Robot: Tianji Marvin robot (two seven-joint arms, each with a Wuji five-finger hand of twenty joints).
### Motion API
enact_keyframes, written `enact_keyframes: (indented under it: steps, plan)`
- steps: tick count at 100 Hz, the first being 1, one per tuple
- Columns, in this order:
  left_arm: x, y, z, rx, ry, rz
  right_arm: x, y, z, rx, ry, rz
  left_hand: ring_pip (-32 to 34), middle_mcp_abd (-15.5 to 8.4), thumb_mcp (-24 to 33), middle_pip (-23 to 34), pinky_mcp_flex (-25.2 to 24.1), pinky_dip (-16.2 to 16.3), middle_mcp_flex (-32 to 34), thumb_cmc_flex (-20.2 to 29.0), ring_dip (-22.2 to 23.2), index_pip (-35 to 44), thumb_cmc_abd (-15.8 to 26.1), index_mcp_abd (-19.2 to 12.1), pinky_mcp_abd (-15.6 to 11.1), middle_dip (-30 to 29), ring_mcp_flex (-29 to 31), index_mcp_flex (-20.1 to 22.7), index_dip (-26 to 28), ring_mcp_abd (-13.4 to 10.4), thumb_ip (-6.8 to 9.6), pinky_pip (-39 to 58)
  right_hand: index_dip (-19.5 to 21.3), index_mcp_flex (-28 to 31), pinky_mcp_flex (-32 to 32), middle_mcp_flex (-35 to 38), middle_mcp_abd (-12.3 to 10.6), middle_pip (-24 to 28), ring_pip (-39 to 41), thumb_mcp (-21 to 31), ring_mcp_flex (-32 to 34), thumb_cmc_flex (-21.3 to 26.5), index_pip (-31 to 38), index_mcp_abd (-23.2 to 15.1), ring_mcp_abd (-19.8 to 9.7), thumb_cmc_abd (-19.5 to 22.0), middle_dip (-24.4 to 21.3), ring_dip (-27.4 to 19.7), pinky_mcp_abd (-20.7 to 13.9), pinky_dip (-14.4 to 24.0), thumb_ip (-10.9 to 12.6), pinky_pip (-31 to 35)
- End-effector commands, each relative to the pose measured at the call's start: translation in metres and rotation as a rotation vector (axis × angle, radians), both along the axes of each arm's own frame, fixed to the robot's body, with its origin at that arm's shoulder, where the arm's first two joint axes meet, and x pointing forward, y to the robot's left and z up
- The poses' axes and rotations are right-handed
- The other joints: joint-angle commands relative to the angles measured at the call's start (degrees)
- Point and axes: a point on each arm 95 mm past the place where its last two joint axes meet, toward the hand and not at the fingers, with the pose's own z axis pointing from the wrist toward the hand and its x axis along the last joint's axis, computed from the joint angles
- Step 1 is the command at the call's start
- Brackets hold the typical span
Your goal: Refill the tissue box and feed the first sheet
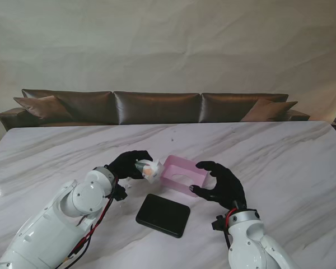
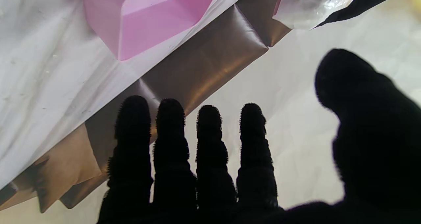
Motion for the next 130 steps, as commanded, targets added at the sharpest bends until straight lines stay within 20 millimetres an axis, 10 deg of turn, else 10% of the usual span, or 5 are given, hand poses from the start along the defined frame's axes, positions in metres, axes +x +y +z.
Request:
enact_keyframes:
  steps: [1, 12, 18, 24, 130]
  plan:
    - [0.006, -0.001, 0.001, -0.015, 0.029, -0.028, 0.003, 0.002, 0.000, -0.016, -0.010, 0.019, 5.87, 0.67, 1.12, 0.20, -0.15, 1.23, 1.11, 5.30, 1.83, 5.86, 3.97, -0.42, -20.12, 1.34, 7.73, 2.36, 3.22, 0.90, 3.35, 157.31, 0.46, -2.16, -0.44, -2.32, -3.35, 1.06, 1.51, -2.11, 0.40, 3.30, 1.07, -3.70, -2.36, -2.08, 0.87, 1.21, -2.82, 1.53, -2.31, 2.12]
    - [0.010, -0.004, 0.003, -0.060, 0.093, -0.069, 0.006, 0.006, -0.001, -0.058, -0.041, 0.040, 5.48, 1.14, 0.56, -0.23, -0.20, 1.29, 0.91, 5.12, 1.92, 5.35, 4.48, 0.21, -20.15, 1.64, 8.19, 2.04, 3.06, 0.68, 3.89, 156.98, -0.09, -4.26, -0.11, -6.17, -5.01, 1.88, 2.66, -1.92, 0.33, 8.69, 1.76, -6.39, -3.30, -5.11, 0.83, 2.29, -4.72, 2.97, -6.16, 3.58]
    - [0.012, -0.007, 0.003, -0.092, 0.125, -0.090, 0.008, 0.008, -0.001, -0.080, -0.052, 0.054, 5.24, 1.35, 0.43, -0.51, -0.21, 1.36, 0.94, 5.01, 1.98, 5.03, 4.73, 0.52, -20.17, 1.74, 8.50, 1.83, 2.91, 0.60, 4.28, 156.84, -0.65, -5.88, 0.14, -8.22, -5.71, 2.52, 3.14, 20.60, 0.26, 3.65, 2.19, -7.54, -3.62, -18.80, 0.67, 2.75, -5.74, 3.64, -11.82, 4.51]
    - [0.014, -0.010, 0.002, -0.125, 0.158, -0.114, 0.010, 0.011, -0.001, -0.094, -0.056, 0.070, 5.11, 1.68, 0.29, -0.81, -0.22, 1.43, 0.95, 4.84, 2.04, 4.70, 4.97, 0.90, -20.19, 1.77, 8.97, 1.56, 2.74, 0.73, 4.58, 156.73, -0.78, -7.81, 0.86, -10.32, -6.21, 2.95, 3.68, 27.18, 0.62, 3.93, 2.21, -8.27, -3.79, -22.85, 0.76, 3.06, -6.89, 4.19, -14.14, 5.89]
    - [0.028, -0.049, -0.015, -0.268, 0.364, -0.345, 0.036, 0.062, -0.018, -0.103, -0.154, 0.127, 4.28, 4.40, -2.28, -3.15, -0.25, 2.73, 0.79, 4.76, 2.78, 2.27, 8.31, 4.46, -20.18, 2.44, 10.64, 0.60, -0.45, 1.52, 5.47, 156.27, 3.71, -1.02, 5.87, -4.32, -10.20, 9.38, 23.77, 26.72, 8.27, 6.21, 7.18, -13.78, -6.52, -12.74, 5.29, 14.32, -10.56, 5.47, -12.81, 16.02]
